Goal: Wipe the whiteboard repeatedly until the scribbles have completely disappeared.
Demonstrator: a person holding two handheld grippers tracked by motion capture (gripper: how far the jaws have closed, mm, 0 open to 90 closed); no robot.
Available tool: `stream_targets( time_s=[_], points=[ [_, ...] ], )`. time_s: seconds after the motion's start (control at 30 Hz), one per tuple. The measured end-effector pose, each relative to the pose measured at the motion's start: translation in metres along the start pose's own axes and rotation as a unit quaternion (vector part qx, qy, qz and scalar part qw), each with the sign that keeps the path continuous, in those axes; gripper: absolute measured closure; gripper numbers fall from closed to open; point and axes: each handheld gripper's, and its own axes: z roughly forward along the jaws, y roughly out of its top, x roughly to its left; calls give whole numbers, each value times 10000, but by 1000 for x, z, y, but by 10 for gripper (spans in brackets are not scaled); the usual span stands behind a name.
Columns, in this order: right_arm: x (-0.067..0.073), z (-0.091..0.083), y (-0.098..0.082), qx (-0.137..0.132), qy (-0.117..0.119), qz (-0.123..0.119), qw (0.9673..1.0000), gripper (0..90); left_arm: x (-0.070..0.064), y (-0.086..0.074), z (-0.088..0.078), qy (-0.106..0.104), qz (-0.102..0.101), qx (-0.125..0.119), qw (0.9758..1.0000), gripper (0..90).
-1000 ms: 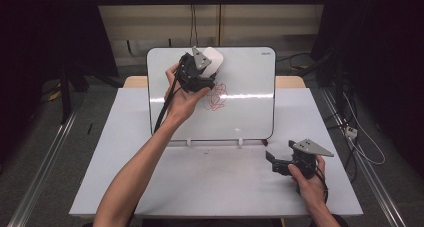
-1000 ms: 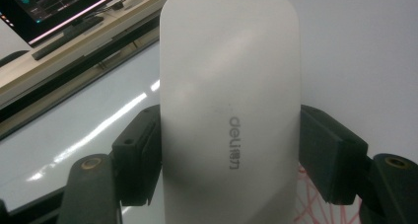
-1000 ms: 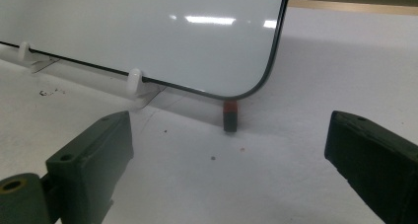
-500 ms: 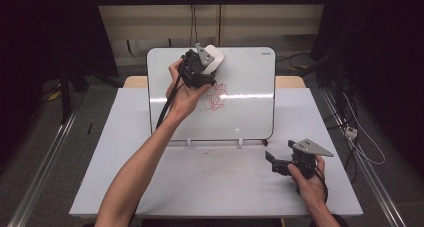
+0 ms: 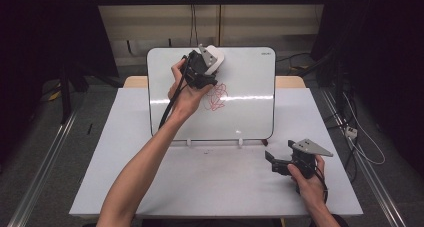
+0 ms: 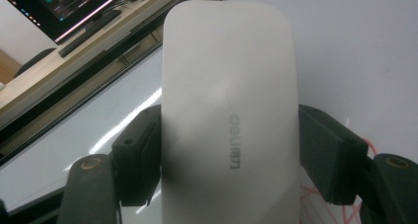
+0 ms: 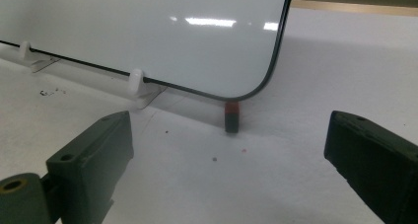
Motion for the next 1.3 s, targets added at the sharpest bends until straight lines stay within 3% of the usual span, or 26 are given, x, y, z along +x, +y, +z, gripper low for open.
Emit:
stream_targets(
  time_s=[0.13,0.23,0.37,0.5,0.9,0.97,1.3],
  points=[
    [0,0,0,-5,-5,-6,10000,46,-4,0,2,45,-24,9,10000,310],
    [0,0,0,-2,-12,21,10000,47,-10,1,3,30,147,20,9999,309],
    [1,-1,0,9,-7,22,10000,46,-12,0,3,51,115,0,9999,309],
    [1,-1,0,10,-4,14,10000,47,-16,0,3,10,234,35,9997,310],
    [2,-1,0,1,7,-4,10000,47,-43,-22,-2,-177,523,-5,9985,309],
    [2,-2,0,3,8,6,10000,47,-46,-26,-4,-126,528,-88,9985,309],
    [4,-1,1,-15,22,-26,10000,47,-38,-18,-2,-238,413,76,9988,310]
  ],
)
